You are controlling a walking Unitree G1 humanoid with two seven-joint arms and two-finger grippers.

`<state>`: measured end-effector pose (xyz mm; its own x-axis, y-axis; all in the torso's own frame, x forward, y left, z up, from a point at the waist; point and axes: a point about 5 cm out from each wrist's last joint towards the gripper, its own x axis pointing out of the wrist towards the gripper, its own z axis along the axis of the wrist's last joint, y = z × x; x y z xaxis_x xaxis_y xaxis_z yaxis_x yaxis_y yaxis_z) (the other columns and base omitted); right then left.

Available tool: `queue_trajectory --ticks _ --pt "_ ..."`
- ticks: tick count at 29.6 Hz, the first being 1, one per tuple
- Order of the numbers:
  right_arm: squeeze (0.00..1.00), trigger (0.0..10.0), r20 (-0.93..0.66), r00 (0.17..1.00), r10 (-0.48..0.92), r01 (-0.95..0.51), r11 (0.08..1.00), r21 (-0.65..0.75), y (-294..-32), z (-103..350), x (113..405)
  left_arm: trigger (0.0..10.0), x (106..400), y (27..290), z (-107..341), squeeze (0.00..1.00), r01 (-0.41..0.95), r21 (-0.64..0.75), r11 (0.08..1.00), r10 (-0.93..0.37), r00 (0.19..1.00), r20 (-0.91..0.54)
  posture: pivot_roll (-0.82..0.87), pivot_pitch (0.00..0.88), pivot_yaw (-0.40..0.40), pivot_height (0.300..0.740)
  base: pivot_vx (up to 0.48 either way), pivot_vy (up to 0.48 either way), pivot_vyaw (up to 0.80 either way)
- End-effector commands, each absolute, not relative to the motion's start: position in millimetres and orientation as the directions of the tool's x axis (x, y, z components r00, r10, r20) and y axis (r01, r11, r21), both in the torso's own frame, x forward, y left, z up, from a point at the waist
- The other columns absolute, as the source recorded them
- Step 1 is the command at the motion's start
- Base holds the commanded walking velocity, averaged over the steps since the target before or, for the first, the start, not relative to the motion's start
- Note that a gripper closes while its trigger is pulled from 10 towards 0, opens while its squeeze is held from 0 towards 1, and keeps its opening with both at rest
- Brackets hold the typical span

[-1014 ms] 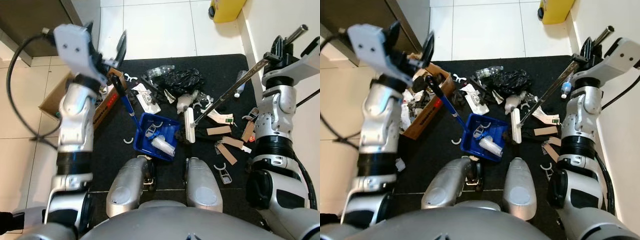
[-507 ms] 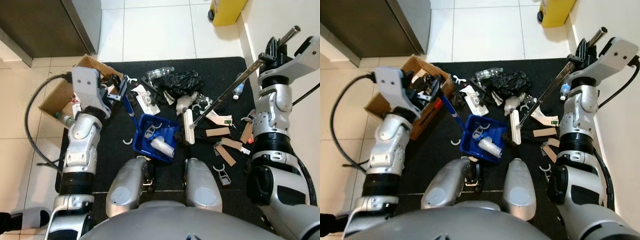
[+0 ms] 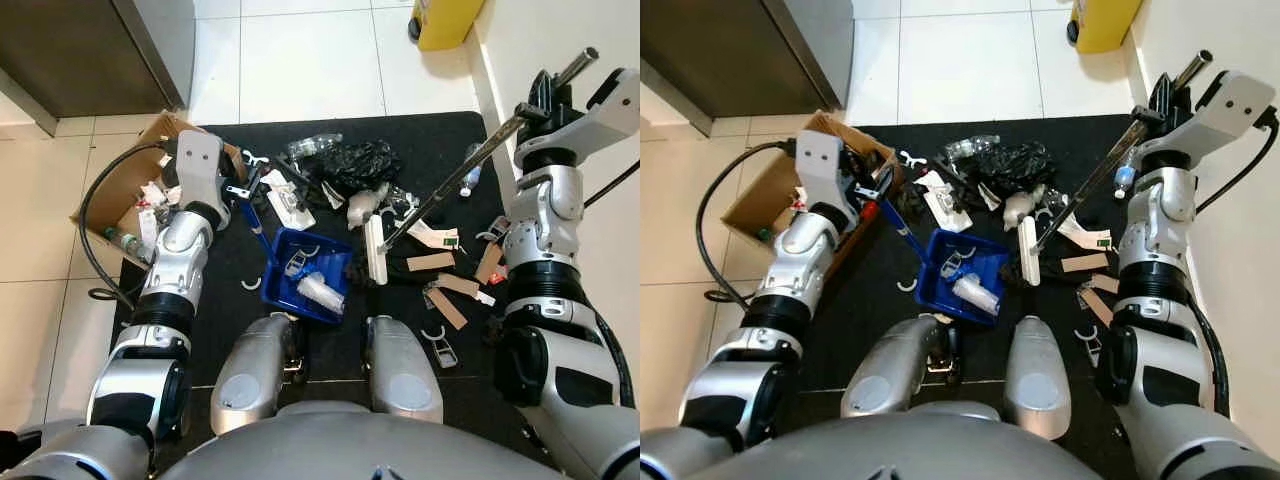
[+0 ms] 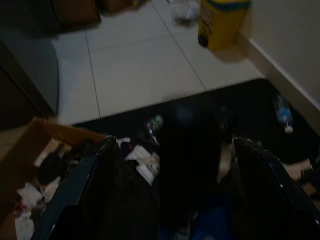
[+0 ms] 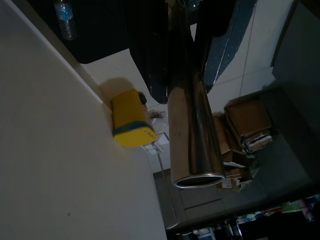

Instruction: Sweep floor

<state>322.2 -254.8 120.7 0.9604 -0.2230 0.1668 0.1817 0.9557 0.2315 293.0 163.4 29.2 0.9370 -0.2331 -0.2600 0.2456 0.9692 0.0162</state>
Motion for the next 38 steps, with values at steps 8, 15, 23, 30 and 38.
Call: queue_trajectory --ticks 8,15,23,30,38 --pt "0.0 10.0 0.18 0.956 -0.232 0.189 0.955 0.23 -259 122 322 5.7 290 161 19 0.0 0.228 0.017 0.973 -0.214 0.934 -0.285 0.0 0.036 0.013 0.74 0.0 0.0 0.0" --pt "0.0 10.0 0.18 0.957 -0.227 0.182 0.955 0.232 -257 123 324 0.0 290 162 16 0.0 0.222 0.017 0.975 -0.208 0.936 -0.285 0.0 0.038 0.009 0.74 0.0 0.0 0.0" --pt "0.0 10.0 0.18 0.957 -0.227 0.182 0.955 0.235 -256 122 324 0.0 289 162 13 0.0 0.241 0.016 0.97 -0.227 0.93 -0.291 0.0 0.037 0.013 0.74 0.0 0.0 0.0" --pt "0.0 10.0 0.178 0.956 -0.232 0.188 0.954 0.235 -257 120 322 5.2 286 160 12 0.0 0.287 0.04 0.957 -0.264 0.919 -0.292 0.0 0.039 0.016 0.74 0.0 0.0 0.0" --pt "0.0 10.0 0.174 0.955 -0.24 0.197 0.952 0.234 -258 118 319 10.0 283 155 21 0.0 0.365 0.108 0.925 -0.328 0.908 -0.261 0.01 0.042 0.028 0.74 0.0 0.0 0.0"
